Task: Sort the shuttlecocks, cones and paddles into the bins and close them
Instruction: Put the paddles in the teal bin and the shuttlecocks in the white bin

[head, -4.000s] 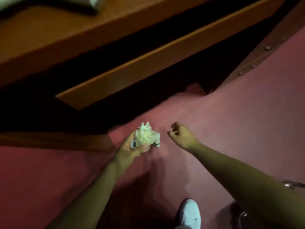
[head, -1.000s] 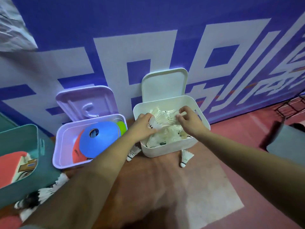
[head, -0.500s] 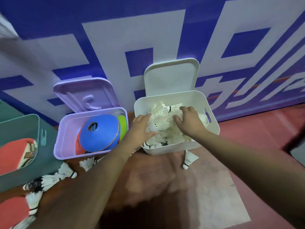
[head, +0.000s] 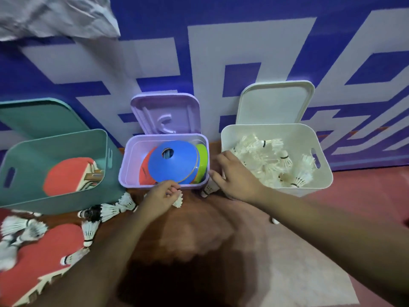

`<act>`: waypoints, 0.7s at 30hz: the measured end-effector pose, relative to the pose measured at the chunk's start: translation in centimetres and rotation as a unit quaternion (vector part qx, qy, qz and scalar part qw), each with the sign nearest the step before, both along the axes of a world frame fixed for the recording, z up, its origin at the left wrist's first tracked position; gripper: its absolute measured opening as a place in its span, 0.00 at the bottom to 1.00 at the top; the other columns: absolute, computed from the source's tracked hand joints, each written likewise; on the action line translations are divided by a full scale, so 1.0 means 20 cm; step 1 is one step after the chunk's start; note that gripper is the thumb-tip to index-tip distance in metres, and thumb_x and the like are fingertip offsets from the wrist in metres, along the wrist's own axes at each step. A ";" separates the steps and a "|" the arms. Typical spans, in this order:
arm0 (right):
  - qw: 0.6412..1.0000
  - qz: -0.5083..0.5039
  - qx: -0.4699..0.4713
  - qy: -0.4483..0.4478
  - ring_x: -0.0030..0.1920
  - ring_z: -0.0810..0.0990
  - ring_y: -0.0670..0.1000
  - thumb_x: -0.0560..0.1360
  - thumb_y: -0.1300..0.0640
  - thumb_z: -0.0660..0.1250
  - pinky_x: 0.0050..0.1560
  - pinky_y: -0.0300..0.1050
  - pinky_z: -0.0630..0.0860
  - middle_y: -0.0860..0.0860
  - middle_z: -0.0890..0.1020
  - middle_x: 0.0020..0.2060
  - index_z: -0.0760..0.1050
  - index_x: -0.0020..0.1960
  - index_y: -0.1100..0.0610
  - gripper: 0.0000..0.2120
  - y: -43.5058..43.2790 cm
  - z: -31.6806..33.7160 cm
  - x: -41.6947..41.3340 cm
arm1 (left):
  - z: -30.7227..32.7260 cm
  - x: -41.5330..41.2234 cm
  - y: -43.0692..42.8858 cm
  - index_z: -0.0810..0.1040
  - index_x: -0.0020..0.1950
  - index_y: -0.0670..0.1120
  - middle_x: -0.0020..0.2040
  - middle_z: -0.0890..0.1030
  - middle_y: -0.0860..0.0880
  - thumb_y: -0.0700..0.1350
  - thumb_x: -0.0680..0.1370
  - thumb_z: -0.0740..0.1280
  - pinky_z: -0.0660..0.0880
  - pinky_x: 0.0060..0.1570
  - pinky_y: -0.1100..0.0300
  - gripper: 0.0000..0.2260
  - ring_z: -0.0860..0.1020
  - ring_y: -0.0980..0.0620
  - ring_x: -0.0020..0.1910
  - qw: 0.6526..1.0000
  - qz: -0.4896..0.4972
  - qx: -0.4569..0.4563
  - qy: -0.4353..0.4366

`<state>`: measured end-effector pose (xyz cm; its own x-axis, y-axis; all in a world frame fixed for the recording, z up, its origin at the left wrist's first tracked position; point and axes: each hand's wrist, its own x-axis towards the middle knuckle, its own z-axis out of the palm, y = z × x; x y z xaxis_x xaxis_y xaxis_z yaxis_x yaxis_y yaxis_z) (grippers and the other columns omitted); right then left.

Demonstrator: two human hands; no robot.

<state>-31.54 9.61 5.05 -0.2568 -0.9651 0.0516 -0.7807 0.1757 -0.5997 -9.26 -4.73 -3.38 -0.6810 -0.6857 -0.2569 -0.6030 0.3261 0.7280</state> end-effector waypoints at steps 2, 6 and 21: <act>1.000 0.013 0.020 -0.008 0.54 0.74 0.54 0.78 0.53 0.64 0.56 0.46 0.70 0.55 0.74 0.50 0.74 0.59 0.59 0.13 -0.04 -0.09 0.11 | -0.06 0.09 -0.02 0.78 0.44 0.54 0.41 0.78 0.53 0.44 0.73 0.70 0.74 0.43 0.60 0.05 0.77 0.55 0.37 0.999 -0.004 -0.018 -0.029; 0.995 0.021 0.099 -0.006 0.56 0.75 0.58 0.78 0.53 0.64 0.55 0.48 0.69 0.57 0.76 0.52 0.74 0.59 0.59 0.13 -0.11 -0.28 0.28 | -0.16 0.20 -0.08 0.80 0.47 0.42 0.47 0.77 0.45 0.36 0.70 0.71 0.76 0.50 0.54 0.07 0.79 0.45 0.44 0.994 0.028 -0.064 -0.078; 0.948 -0.168 0.259 -0.075 0.60 0.75 0.60 0.75 0.48 0.66 0.54 0.49 0.71 0.60 0.81 0.53 0.77 0.56 0.59 0.16 -0.41 -0.82 0.66 | -0.48 0.33 -0.19 0.69 0.67 0.43 0.57 0.76 0.37 0.44 0.76 0.69 0.74 0.47 0.48 0.21 0.78 0.35 0.53 0.986 0.081 -0.057 -0.134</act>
<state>-18.28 1.31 -11.38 -0.5214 -0.7133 -0.4684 -0.5408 0.7008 -0.4652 -2.66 -8.57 -13.02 -0.4782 -0.8147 -0.3280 -0.8194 0.2795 0.5005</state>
